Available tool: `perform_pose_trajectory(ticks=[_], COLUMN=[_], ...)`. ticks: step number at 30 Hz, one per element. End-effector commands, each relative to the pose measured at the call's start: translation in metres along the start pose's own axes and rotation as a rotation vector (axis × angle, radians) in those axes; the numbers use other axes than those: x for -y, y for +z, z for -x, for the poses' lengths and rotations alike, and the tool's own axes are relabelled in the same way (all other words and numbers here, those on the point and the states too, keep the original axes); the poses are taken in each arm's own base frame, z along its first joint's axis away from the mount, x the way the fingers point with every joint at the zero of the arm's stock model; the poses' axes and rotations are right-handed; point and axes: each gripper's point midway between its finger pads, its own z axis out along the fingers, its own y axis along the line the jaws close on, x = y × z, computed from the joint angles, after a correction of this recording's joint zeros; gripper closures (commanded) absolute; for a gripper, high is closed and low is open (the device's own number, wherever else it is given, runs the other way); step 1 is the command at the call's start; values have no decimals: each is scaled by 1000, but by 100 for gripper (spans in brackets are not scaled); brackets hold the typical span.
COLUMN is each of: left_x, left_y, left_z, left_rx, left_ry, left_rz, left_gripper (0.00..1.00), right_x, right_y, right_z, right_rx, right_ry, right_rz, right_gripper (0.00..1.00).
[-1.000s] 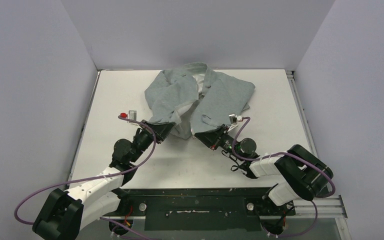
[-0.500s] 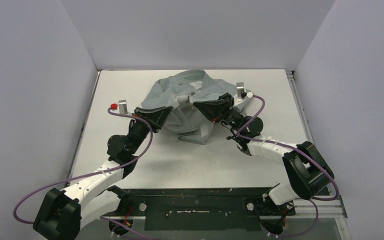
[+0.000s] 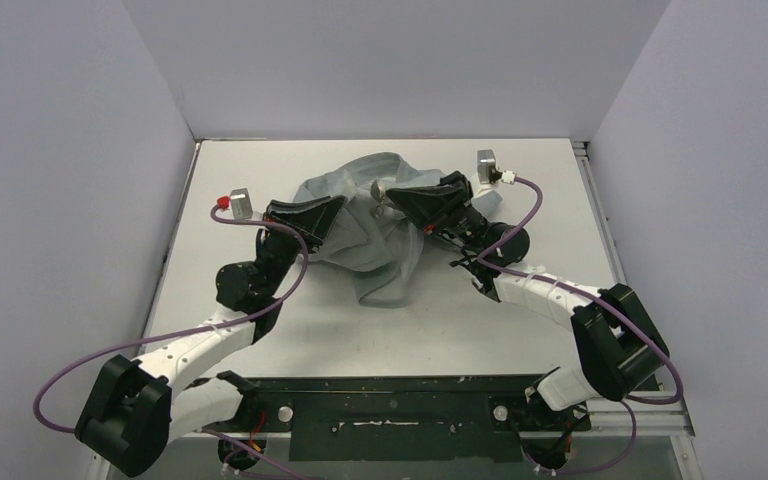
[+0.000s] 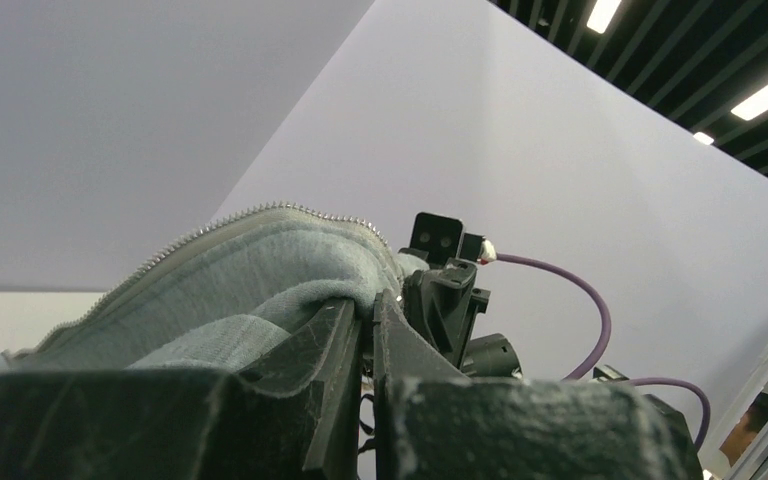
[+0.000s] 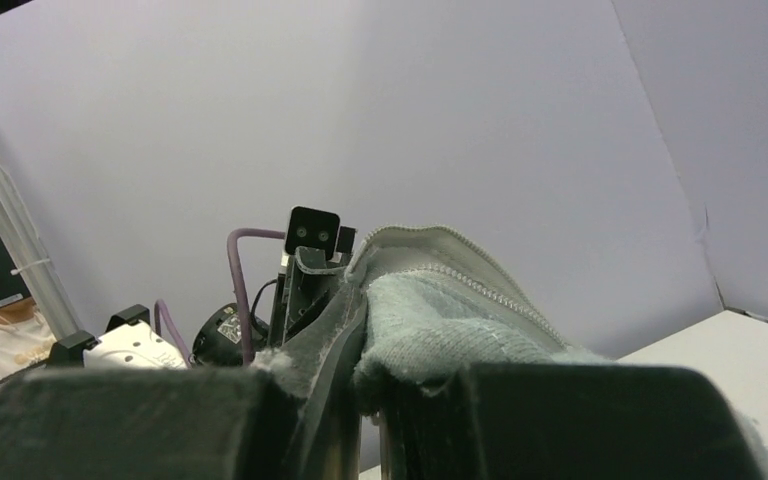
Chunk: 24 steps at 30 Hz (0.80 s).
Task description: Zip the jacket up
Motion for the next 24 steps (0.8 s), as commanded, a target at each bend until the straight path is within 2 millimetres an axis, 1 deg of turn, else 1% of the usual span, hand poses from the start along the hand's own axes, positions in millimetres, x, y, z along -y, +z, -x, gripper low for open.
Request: perform_pose_trajectory(ticks=[1,6,12,15,19,24], left_x=[61,68,62,60,57,54], left_y=[10,7,1,-1,-4,-6], left_z=[32,19,11,11,11,5], left_rx=[136,100,98,116,129,115], left_ry=[27,68,154,195,246,275], left_rz=[-260,-350,-351,-338,-325,-321], left_gripper=[100,100,99,100,100,100], right_x=[-87,-92,-101,-103,-97,-85], right_y=[7,9,7,3,0,-4], right_z=[70,69,58,60,62,51], right_rx=[246,244,215,240,266,220], right_ry=[-138,-92,-48,-13,43,27], right_rz=[293,306,327,307,225,96], right_gripper=[100,100,100,100,100,100])
